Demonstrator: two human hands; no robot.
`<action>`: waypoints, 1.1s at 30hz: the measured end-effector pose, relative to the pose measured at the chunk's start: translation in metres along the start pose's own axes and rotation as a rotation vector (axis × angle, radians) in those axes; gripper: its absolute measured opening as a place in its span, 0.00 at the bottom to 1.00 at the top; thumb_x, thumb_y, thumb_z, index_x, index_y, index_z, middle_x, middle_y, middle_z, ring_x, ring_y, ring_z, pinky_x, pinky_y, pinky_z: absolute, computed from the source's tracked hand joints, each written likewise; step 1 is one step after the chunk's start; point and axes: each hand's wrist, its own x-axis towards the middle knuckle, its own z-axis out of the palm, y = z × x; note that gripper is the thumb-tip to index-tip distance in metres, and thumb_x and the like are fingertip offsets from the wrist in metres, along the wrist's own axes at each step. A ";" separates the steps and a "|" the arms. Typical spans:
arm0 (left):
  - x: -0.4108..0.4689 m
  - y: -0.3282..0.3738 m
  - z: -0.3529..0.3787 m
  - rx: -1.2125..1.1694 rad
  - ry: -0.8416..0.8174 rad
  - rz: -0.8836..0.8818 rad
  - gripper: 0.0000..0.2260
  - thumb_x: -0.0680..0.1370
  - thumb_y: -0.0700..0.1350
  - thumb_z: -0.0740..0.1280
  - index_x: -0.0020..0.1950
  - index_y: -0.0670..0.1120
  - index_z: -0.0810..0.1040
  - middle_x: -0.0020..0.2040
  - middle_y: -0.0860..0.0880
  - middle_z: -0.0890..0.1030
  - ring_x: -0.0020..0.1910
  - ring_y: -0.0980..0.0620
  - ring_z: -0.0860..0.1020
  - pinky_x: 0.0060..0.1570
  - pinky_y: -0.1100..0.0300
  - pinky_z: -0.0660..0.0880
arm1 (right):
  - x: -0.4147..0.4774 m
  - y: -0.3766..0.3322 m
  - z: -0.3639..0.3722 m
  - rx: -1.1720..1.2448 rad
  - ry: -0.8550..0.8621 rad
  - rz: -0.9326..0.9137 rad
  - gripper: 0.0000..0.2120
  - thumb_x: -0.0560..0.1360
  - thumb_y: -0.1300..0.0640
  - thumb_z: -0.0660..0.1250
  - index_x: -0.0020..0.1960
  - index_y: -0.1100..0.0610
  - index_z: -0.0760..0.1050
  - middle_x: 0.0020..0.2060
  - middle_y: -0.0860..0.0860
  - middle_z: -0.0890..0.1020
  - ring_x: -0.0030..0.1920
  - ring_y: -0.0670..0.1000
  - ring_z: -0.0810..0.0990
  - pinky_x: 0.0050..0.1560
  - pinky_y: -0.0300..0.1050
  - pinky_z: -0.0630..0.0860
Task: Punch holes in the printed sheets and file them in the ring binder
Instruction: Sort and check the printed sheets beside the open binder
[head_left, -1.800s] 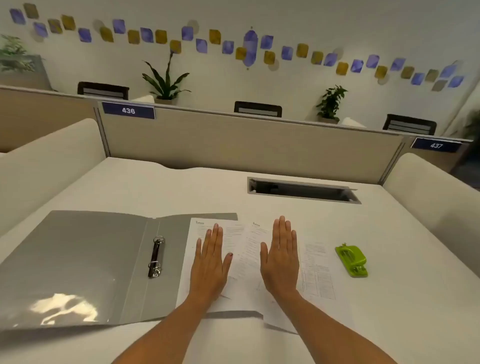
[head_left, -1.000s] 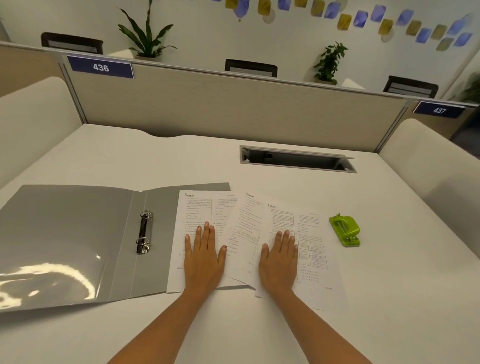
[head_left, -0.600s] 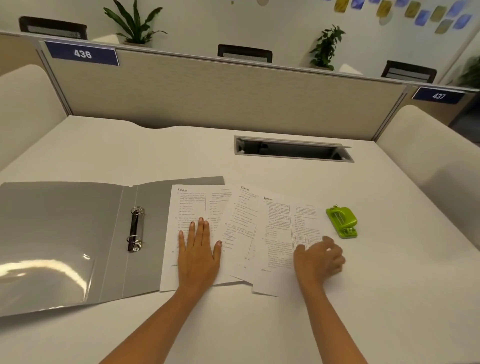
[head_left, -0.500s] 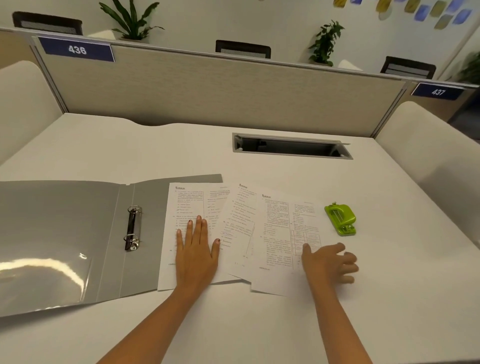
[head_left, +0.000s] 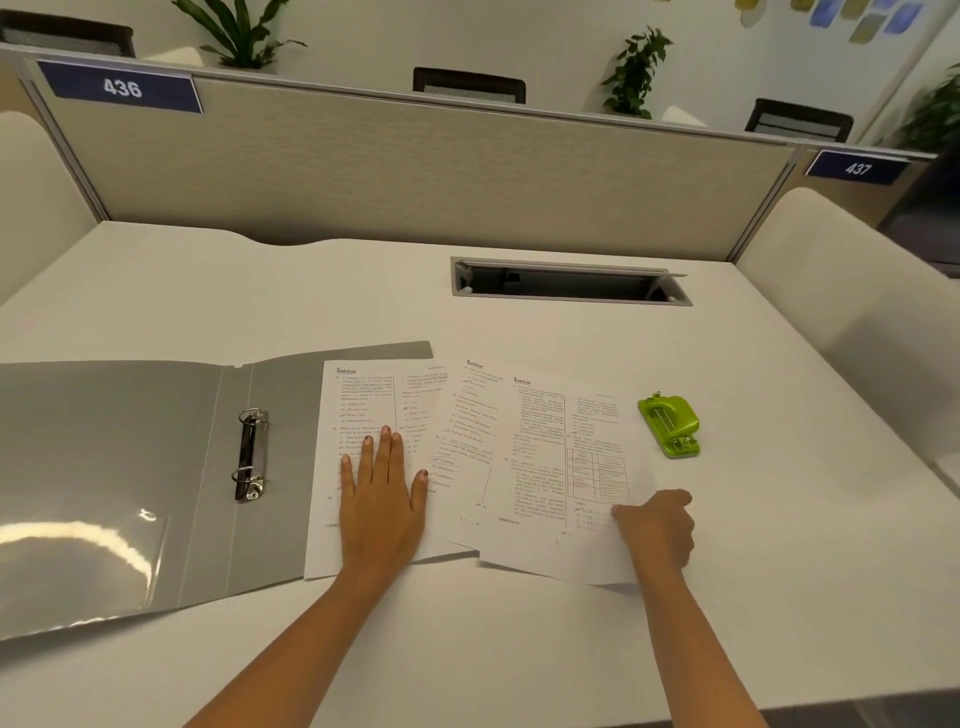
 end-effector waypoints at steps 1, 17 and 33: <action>0.000 0.000 -0.001 -0.002 -0.006 -0.002 0.32 0.79 0.59 0.43 0.76 0.40 0.60 0.76 0.44 0.62 0.76 0.44 0.59 0.74 0.43 0.53 | -0.001 0.001 -0.001 0.019 0.001 -0.033 0.25 0.74 0.57 0.71 0.65 0.65 0.66 0.61 0.63 0.76 0.59 0.65 0.76 0.56 0.56 0.75; 0.028 0.023 -0.083 -0.747 -0.235 -0.219 0.25 0.82 0.59 0.46 0.72 0.48 0.68 0.71 0.50 0.71 0.67 0.46 0.71 0.71 0.49 0.61 | -0.033 -0.026 -0.035 0.846 -0.290 -0.293 0.14 0.74 0.62 0.71 0.59 0.56 0.79 0.48 0.49 0.84 0.48 0.53 0.83 0.51 0.50 0.80; 0.032 -0.027 -0.102 -1.298 -0.437 -0.332 0.23 0.81 0.38 0.61 0.72 0.56 0.64 0.62 0.53 0.79 0.60 0.49 0.79 0.57 0.48 0.78 | -0.060 -0.037 0.038 0.397 -0.303 -0.508 0.10 0.78 0.54 0.64 0.59 0.53 0.75 0.52 0.49 0.81 0.47 0.47 0.78 0.40 0.32 0.71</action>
